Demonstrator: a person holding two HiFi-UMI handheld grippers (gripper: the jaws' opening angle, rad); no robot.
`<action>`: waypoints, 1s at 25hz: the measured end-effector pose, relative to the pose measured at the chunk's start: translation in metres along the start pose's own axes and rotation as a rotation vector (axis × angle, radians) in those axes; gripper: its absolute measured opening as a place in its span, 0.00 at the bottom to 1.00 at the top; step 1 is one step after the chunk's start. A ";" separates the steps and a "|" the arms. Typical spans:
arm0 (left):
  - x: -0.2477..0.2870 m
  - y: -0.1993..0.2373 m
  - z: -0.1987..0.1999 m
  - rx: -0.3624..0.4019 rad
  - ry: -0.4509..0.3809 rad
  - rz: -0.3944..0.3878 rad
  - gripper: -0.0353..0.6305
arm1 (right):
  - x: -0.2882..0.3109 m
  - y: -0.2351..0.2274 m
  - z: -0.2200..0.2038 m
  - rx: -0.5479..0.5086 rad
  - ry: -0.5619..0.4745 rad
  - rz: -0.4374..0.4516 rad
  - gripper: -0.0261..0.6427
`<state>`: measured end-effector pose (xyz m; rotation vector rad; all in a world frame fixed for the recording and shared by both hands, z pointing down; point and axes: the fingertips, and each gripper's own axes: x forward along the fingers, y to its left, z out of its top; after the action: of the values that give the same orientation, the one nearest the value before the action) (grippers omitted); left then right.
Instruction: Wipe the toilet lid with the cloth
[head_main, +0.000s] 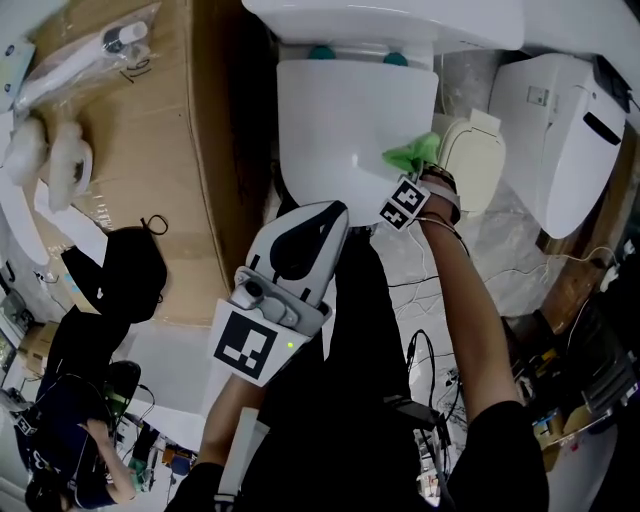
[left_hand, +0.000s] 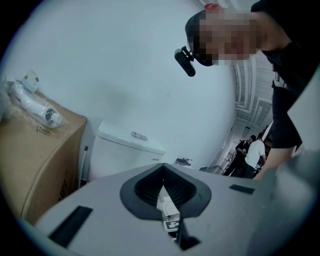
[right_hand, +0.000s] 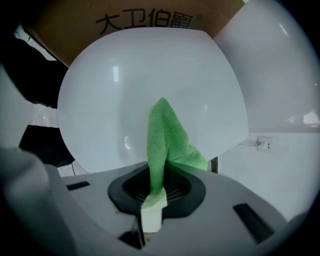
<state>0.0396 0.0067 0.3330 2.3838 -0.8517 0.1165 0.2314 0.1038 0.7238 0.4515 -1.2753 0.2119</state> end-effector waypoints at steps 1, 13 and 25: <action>-0.001 0.000 0.000 0.000 0.000 -0.001 0.06 | -0.001 0.009 -0.002 0.013 0.012 0.016 0.11; -0.029 0.013 0.000 0.009 -0.001 0.021 0.06 | -0.039 0.129 0.056 0.136 -0.039 0.294 0.11; -0.092 -0.031 0.063 0.094 -0.065 0.076 0.06 | -0.215 0.056 0.138 0.697 -0.647 0.422 0.11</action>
<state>-0.0213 0.0408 0.2413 2.4548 -0.9880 0.1120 0.0274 0.1141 0.5610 0.8865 -1.9218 0.9427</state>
